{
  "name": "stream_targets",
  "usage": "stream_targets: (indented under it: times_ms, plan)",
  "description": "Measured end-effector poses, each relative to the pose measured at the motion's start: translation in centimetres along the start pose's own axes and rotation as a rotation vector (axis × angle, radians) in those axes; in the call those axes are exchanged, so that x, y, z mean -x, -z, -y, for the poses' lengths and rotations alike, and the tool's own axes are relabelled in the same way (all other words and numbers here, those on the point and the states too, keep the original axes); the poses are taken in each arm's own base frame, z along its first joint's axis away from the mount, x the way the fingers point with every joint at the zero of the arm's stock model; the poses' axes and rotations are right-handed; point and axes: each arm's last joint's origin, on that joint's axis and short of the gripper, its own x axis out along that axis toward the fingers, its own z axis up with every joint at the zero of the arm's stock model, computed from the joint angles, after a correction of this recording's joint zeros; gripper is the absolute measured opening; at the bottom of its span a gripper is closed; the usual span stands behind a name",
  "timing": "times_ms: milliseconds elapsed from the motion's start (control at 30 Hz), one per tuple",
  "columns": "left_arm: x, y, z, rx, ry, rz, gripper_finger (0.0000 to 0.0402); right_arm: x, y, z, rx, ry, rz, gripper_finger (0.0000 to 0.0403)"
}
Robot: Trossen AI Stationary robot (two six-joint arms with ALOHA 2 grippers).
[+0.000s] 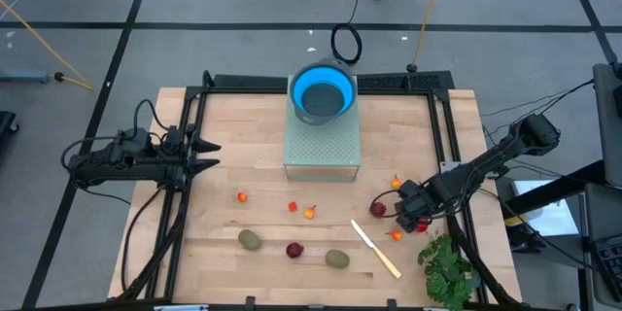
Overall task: Pick & Place Fruit
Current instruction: Put the yellow mango into the blue strainer bowl on the shelf
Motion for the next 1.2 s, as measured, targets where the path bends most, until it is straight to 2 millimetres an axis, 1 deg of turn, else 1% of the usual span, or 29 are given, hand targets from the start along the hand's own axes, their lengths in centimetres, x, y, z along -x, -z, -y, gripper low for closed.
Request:
stream_targets:
  times_ms: [233, 833, 900, 967, 1200]
  plan:
    - [0.0, -0.02, -0.07, -0.001, -0.024, 0.006, 0.0212, -0.9, -0.09, 0.21, -0.006, -0.04, 0.008, 0.0395]
    - [0.0, -0.03, -0.12, -0.005, -0.042, 0.011, 0.0212, -1.0, -0.08, 0.3, -0.041, -0.033, 0.007, 0.0389]
    - [0.0, -0.03, -0.12, -0.005, -0.042, 0.011, 0.0212, -1.01, -0.08, 0.32, -0.05, -0.03, 0.006, 0.0378]
    - [0.0, -0.03, -0.12, -0.005, -0.042, 0.011, 0.0212, -1.03, -0.07, 0.38, -0.053, -0.025, 0.006, 0.0355]
    - [0.0, -0.03, -0.12, -0.005, -0.042, 0.011, 0.0212, -1.07, -0.05, 0.55, -0.067, -0.009, 0.004, 0.0249]
